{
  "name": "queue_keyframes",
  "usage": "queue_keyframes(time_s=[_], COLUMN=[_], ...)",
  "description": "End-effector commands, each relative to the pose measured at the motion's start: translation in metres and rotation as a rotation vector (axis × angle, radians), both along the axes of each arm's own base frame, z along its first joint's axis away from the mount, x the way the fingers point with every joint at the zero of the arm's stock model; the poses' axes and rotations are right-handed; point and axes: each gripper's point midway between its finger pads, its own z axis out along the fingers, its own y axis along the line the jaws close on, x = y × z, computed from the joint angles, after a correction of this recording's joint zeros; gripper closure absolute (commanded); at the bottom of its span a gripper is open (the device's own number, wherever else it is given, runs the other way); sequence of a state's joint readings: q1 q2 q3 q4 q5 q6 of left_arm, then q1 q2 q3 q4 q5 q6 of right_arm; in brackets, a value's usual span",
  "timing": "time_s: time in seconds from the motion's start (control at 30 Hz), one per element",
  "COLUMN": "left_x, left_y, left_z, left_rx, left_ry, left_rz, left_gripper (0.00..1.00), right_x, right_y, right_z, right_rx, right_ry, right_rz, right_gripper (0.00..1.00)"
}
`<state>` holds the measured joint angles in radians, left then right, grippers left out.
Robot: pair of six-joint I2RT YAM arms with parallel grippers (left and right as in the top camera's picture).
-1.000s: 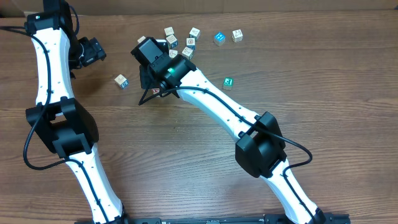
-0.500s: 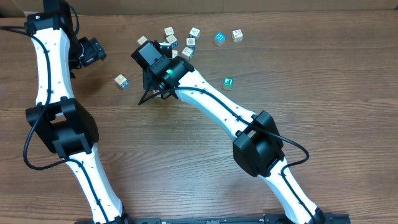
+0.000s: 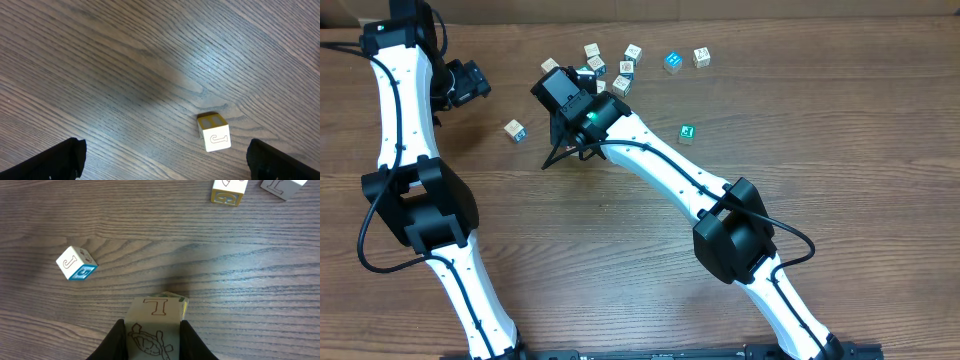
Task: Form a tower
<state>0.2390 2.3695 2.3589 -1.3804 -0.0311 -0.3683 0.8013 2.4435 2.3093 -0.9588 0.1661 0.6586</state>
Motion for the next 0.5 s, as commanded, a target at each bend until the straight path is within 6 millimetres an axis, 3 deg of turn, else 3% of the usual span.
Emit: queue_keyframes(time_s=[0.0, 0.47], left_x=[0.0036, 0.0036], left_y=[-0.0007, -0.0007], left_z=[0.0145, 0.0145], left_rx=[0.007, 0.007], left_ry=[-0.038, -0.038], left_rz=[0.018, 0.018], left_gripper=[0.01, 0.01], right_x=[-0.0021, -0.0022], right_y=[0.0033, 0.0033], right_z=[-0.0037, -0.0037], right_rx=[-0.012, -0.012], right_ry=[-0.008, -0.008], right_rz=[-0.005, -0.005], right_gripper=[0.96, 0.95])
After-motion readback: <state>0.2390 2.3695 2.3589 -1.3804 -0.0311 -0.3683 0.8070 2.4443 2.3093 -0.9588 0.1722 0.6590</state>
